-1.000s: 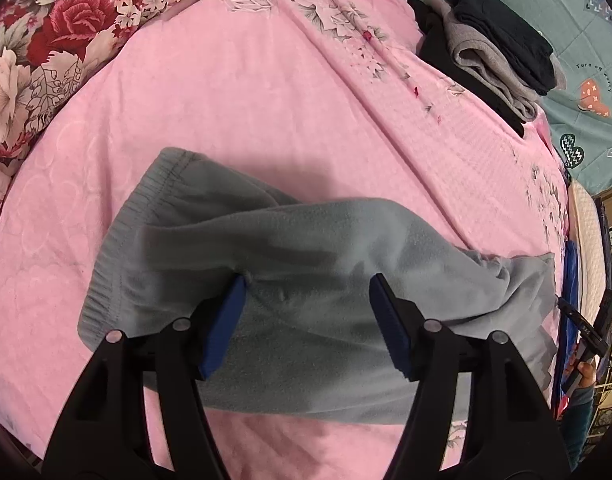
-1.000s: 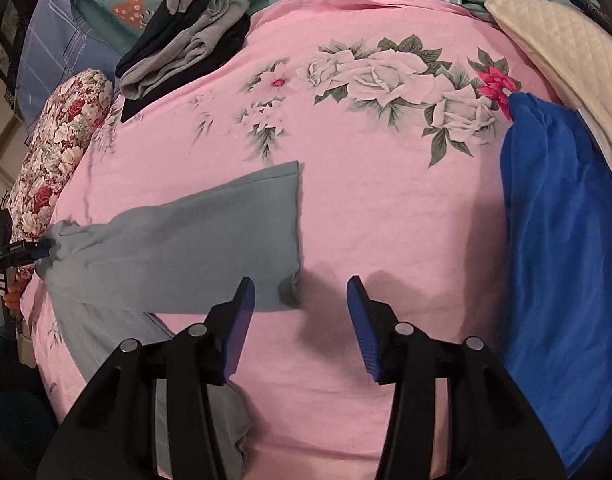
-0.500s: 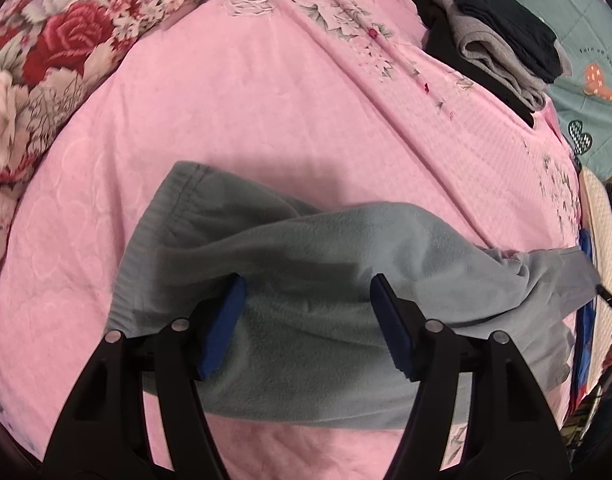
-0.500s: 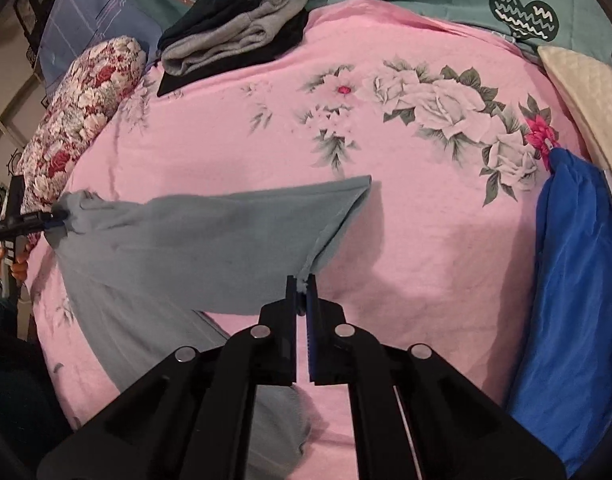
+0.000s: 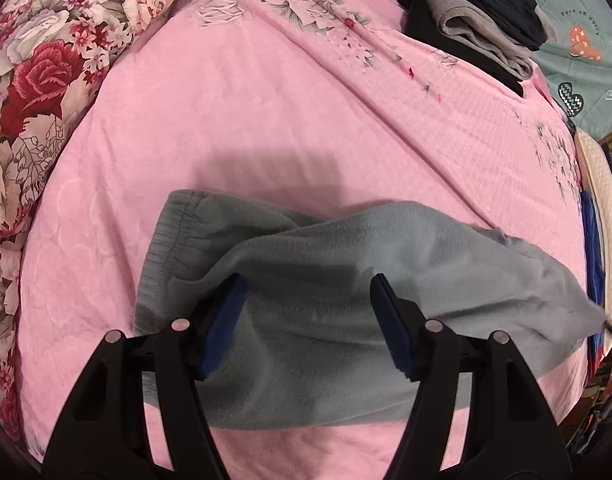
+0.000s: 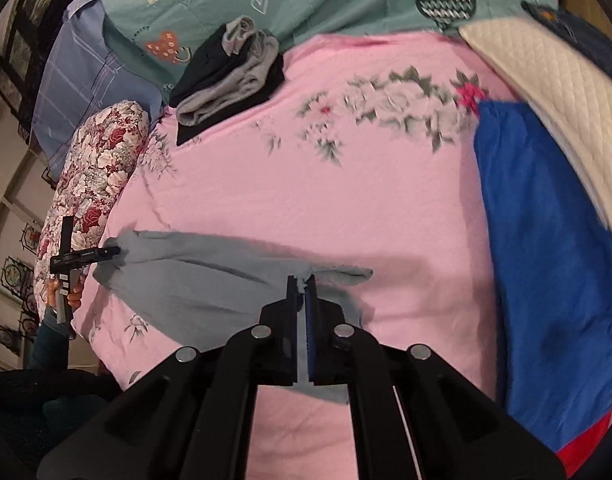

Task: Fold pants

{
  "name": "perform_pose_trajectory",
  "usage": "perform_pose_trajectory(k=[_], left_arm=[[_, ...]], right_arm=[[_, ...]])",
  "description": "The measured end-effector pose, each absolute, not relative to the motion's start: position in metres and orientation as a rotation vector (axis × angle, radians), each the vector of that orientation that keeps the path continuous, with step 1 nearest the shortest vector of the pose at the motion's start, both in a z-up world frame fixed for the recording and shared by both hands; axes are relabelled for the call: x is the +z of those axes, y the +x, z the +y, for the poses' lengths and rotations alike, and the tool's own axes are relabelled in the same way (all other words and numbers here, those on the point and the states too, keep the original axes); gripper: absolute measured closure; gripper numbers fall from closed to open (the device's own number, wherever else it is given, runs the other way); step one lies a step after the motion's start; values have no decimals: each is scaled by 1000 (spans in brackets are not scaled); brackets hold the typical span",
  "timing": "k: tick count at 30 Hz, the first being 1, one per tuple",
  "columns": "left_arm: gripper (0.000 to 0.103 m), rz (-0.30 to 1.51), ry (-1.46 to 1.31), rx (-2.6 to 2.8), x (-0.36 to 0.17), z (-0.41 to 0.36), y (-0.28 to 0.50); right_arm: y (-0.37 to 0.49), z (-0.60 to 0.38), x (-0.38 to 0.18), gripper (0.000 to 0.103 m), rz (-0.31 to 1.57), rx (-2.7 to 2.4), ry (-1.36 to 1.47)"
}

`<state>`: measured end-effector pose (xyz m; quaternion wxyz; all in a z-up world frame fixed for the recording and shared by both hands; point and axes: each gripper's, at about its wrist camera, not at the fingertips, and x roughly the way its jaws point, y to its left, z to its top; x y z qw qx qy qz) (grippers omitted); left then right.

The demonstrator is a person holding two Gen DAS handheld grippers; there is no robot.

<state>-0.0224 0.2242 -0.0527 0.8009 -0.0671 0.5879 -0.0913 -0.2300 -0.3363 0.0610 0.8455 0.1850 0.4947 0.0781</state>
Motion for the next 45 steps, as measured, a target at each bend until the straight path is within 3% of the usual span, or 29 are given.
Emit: perform_pose_trajectory(k=[5,8,9,10,12,16,21,23,24,32,34,36,41,45], left_arm=[[36,1264,-173,-196,-52,236,-28],[36,1254,-177,-191,-46,238,-33],[36,1247,-176,-191,-43,239,-35],[36,1238,-175,-190,-40,239,-38],[36,1227,-183,-190,-35,240,-45],[36,1213,-207,-196,-28,244,-67],[32,1187,-209,-202,-22,247,-95],[32,1184,-210,-209,-23,246,-101],[32,1184,-211,-209,-24,246,-101],[31,1199,-273,-245,-38,250,-112],[31,1200,-288,-244,-41,251,-111],[31,1212,-300,-239,-46,252,-110],[31,1204,-336,-221,-56,264,-107],[31,1182,-373,-203,-57,277,-100]], right_arm=[[-283,-332,-25,100,1196,129,524],[-295,-334,-32,100,1187,156,572],[-293,-337,-28,90,1192,150,573],[-291,-341,-21,63,1183,135,558],[-281,-351,-7,51,1128,112,528],[-238,-360,1,50,1053,114,487],[-195,-358,-34,53,1129,127,422],[-191,-349,-33,98,1132,168,357],[-191,-349,-32,98,1129,168,350],[-198,-350,-11,95,1013,-12,226],[-205,-300,7,69,953,129,98],[-212,-240,17,60,883,285,-60],[-224,-89,10,61,802,605,-478],[-211,-34,-11,66,838,731,-583]])
